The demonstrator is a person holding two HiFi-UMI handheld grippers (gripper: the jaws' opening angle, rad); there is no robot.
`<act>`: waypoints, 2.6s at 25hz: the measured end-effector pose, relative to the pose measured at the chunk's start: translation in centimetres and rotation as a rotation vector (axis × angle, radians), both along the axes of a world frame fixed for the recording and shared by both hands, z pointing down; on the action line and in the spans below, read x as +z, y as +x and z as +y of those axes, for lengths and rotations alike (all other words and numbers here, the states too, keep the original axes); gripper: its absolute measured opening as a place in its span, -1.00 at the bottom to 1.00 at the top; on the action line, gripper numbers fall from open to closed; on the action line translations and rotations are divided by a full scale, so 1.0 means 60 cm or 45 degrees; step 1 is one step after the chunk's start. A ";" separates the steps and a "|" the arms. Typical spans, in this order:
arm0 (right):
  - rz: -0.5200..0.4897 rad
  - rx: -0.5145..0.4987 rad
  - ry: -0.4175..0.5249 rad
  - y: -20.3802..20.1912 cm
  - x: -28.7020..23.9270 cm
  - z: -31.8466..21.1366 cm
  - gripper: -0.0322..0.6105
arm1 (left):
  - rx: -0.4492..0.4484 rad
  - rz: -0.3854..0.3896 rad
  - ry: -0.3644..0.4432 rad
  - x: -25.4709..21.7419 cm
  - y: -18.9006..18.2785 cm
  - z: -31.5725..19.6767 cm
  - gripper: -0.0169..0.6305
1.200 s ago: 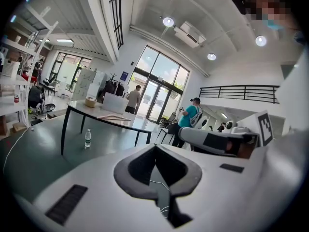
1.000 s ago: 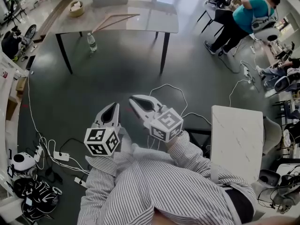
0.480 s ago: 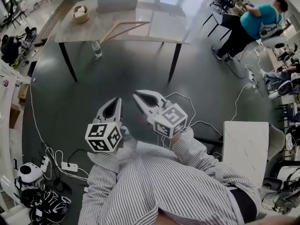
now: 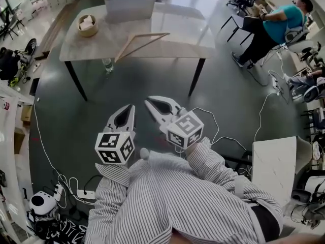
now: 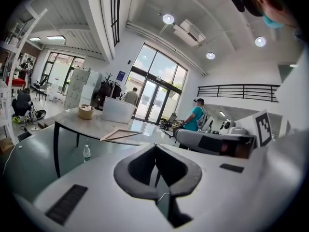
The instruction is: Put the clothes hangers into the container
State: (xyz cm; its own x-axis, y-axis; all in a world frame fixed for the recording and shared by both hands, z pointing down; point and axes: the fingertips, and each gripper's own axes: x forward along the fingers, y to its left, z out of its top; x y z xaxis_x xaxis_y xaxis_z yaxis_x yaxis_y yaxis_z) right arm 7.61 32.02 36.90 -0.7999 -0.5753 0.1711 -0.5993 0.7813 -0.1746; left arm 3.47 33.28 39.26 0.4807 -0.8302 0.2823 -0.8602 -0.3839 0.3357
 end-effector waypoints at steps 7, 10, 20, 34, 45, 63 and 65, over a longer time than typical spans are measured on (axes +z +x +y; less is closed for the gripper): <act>0.007 0.034 -0.049 -0.008 0.025 -0.061 -0.85 | 0.019 0.003 -0.036 0.024 -0.018 -0.055 -0.92; 0.023 0.031 -0.066 -0.015 0.035 -0.087 -0.85 | 0.015 0.008 -0.052 0.032 -0.025 -0.079 -0.91; 0.009 -0.025 -0.058 -0.057 0.042 -0.248 -0.85 | -0.056 -0.009 -0.060 0.046 -0.069 -0.237 -0.91; 0.019 -0.134 -0.038 -0.066 0.020 -0.526 -0.85 | -0.123 -0.014 -0.040 0.029 -0.065 -0.511 -0.91; 0.017 -0.228 -0.044 -0.080 0.023 -0.637 -0.85 | -0.248 -0.031 -0.071 0.040 -0.087 -0.609 -0.91; 0.029 -0.269 -0.127 -0.141 0.054 -0.668 -0.85 | -0.220 -0.011 -0.117 0.050 -0.129 -0.660 -0.91; 0.033 -0.268 -0.137 -0.146 0.054 -0.669 -0.85 | -0.217 -0.007 -0.127 0.051 -0.134 -0.661 -0.91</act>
State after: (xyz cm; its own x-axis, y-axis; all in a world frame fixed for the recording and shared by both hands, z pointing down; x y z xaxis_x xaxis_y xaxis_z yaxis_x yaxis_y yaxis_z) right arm -1.18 -8.10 40.16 -0.8950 -0.3733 0.2441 -0.4301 0.8674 -0.2504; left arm -4.59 -6.40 42.33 0.3337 -0.8672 0.3695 -0.9117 -0.1974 0.3602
